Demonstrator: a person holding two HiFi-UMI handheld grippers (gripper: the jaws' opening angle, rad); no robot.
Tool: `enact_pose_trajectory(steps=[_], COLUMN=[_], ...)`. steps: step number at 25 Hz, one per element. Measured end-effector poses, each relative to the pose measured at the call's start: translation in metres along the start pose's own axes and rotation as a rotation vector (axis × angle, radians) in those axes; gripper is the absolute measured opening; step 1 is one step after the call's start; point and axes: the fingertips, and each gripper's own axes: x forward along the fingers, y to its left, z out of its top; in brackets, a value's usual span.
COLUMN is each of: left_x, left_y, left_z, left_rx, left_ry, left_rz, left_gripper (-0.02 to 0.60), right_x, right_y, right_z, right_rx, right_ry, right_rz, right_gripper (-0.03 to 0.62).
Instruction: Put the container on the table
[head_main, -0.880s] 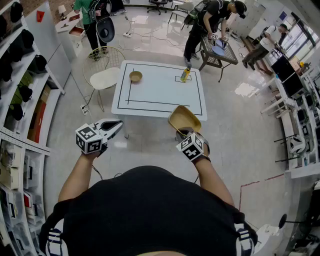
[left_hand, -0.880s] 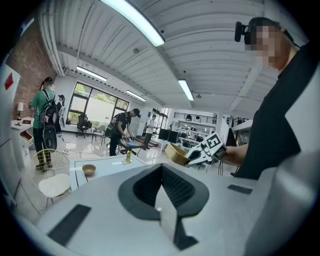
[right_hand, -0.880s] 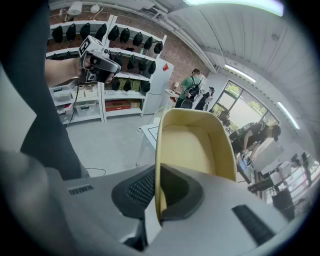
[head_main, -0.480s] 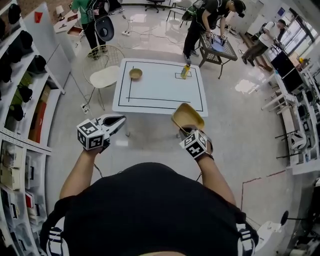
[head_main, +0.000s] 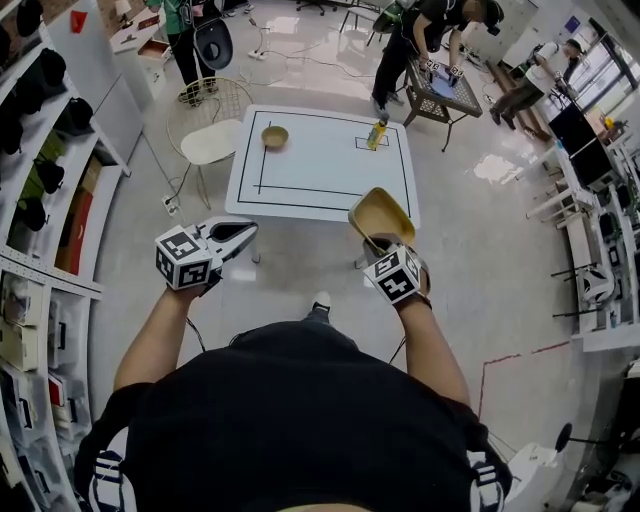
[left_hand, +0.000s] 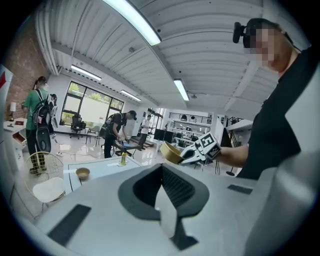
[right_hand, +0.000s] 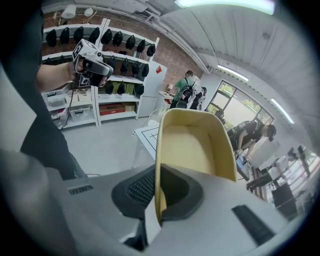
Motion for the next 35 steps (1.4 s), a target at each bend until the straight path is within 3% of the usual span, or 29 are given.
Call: enact_pose_trajectory(steps=[11, 35], left_x=[0.026, 0.093], left_y=[0.025, 0.084], left_z=[0.004, -0.002], left_rx=[0.021, -0.061], left_ry=[-0.019, -0.026], left_rz=[0.024, 0.074], left_gripper=[0.006, 0.007], right_x=[0.040, 0.107], right_y=[-0.034, -0.107], right_z=[0.003, -0.024], right_rx=[-0.012, 0.000], right_ry=[-0.004, 0.031], right_rz=[-0.001, 0.047], right_gripper=[0.008, 0.006])
